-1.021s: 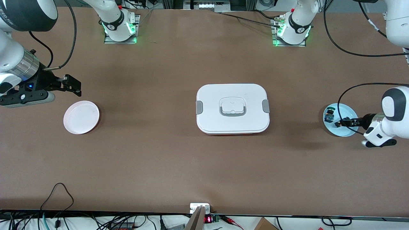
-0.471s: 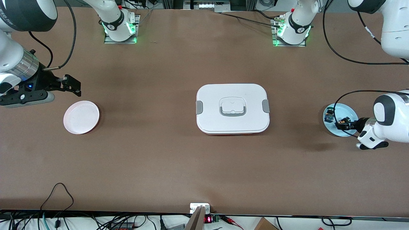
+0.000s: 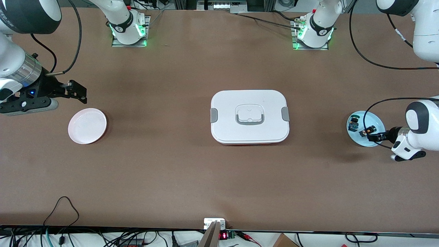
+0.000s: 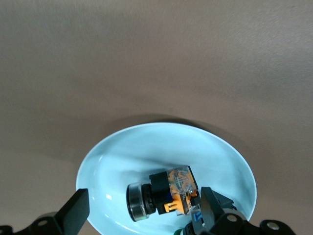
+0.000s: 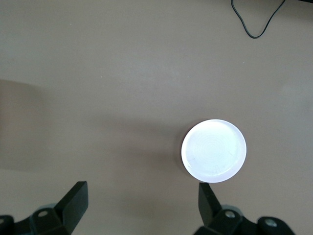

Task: Transfer orange switch to right arm and place
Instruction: 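Close the left gripper on the orange switch and lift it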

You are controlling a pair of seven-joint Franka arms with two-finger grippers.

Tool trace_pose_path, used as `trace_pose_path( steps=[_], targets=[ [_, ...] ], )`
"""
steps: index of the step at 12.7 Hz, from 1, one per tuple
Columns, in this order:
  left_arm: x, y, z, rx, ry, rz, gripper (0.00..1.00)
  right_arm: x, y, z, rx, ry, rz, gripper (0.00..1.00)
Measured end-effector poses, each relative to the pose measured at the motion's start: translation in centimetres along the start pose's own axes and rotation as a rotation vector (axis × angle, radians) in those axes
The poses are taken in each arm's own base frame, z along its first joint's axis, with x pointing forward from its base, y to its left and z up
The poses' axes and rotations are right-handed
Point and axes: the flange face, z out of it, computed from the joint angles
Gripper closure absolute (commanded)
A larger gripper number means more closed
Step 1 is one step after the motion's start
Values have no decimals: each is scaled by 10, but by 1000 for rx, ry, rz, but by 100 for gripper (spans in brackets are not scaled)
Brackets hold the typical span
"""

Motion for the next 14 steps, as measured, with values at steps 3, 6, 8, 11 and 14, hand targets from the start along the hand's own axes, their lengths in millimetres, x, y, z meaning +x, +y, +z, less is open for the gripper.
trace_pose_path(
  steps=[3,6,8,11,14],
  targets=[
    [0,6,7,1,-13,-72,0,0,0,0,0,0,0,0],
    [-2,13,12,4,-27,-122,0,0,0,0,0,0,0,0],
    [-5,15,22,17,-47,-125,0,0,0,0,0,0,0,0],
    [-9,14,31,30,-64,-120,4,0,0,0,0,0,0,0],
    [-9,15,32,32,-65,-143,26,0,0,0,0,0,0,0]
  ],
)
